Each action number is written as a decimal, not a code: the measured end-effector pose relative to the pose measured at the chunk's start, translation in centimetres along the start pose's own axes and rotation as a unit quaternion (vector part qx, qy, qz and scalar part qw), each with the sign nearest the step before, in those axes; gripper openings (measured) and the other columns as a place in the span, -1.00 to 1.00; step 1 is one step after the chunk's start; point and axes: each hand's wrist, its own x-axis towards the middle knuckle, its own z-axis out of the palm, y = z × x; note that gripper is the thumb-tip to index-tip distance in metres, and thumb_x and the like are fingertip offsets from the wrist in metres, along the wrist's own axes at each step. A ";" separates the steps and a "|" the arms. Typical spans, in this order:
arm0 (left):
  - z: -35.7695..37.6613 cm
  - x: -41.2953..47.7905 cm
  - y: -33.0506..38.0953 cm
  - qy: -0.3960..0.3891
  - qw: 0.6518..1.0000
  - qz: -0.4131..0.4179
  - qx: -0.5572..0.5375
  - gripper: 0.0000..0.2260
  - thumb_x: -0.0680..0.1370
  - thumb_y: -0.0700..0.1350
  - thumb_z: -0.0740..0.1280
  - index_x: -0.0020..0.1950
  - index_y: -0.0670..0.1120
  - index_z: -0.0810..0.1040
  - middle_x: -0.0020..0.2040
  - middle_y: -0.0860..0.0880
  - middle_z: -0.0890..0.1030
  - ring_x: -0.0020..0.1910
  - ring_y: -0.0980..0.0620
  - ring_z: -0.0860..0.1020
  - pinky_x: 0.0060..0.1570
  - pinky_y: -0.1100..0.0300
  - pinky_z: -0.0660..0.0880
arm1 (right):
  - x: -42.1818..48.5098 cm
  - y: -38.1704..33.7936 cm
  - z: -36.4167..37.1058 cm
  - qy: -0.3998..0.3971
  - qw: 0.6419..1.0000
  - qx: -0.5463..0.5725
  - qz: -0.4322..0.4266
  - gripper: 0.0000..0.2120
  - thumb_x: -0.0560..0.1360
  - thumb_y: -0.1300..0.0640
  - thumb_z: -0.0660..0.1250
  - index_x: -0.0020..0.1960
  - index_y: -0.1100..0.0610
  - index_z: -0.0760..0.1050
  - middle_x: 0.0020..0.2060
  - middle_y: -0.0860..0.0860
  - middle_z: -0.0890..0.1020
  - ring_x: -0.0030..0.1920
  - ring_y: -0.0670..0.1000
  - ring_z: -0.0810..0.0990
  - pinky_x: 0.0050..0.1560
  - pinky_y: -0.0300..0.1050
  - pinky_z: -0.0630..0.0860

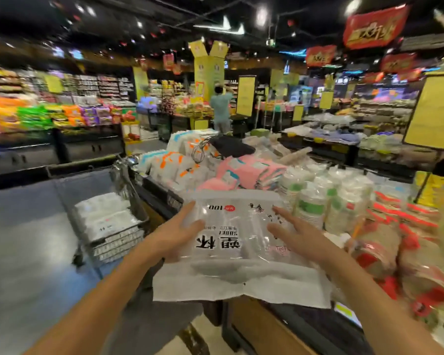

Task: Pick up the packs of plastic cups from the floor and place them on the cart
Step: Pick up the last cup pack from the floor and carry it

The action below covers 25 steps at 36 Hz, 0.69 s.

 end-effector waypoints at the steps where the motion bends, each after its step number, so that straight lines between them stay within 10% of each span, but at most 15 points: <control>1: -0.9 0.5 -1.0 0.020 0.999 -0.014 -0.023 -0.09 0.25 0.51 0.36 0.52 0.36 0.09 0.56 0.15 0.21 0.47 0.01 0.33 0.43 -0.08 0.31 | 1.7 -0.5 0.4 -0.012 1.000 -0.006 -0.018 -0.37 0.49 -0.37 0.23 0.52 -0.28 0.22 0.44 -0.14 0.41 0.46 0.03 0.37 0.43 -0.04 0.25; 11: -6.8 1.9 -3.7 0.198 0.974 -0.099 0.039 -0.38 0.57 0.20 0.27 0.57 0.26 0.08 0.51 0.21 0.23 0.33 0.24 0.28 0.21 0.30 0.21 | 16.7 -5.0 7.1 -0.135 0.983 0.033 -0.118 -0.42 0.55 -0.25 0.28 0.53 -0.24 0.22 0.50 -0.09 0.35 0.41 0.01 0.40 0.25 -0.17 0.30; 17: -10.4 2.6 -5.8 0.233 0.955 -0.167 0.075 -0.42 0.64 0.13 0.20 0.60 0.17 0.02 0.59 0.08 0.12 0.54 0.03 0.19 0.38 0.23 0.15 | 22.8 -7.9 12.2 -0.192 0.966 0.035 -0.168 -0.39 0.50 -0.34 0.28 0.51 -0.30 0.24 0.58 -0.08 0.18 0.57 -0.01 0.13 0.52 0.05 0.15; 25: -17.7 5.6 -10.6 0.271 0.945 -0.177 0.049 -0.43 0.65 0.09 0.20 0.60 0.13 0.03 0.59 0.09 0.11 0.54 0.05 0.18 0.43 0.18 0.15 | 29.8 -14.5 19.2 -0.233 0.951 0.021 -0.200 -0.43 0.58 -0.22 0.25 0.55 -0.21 0.21 0.48 -0.11 0.38 0.25 -0.12 0.39 0.16 -0.28 0.22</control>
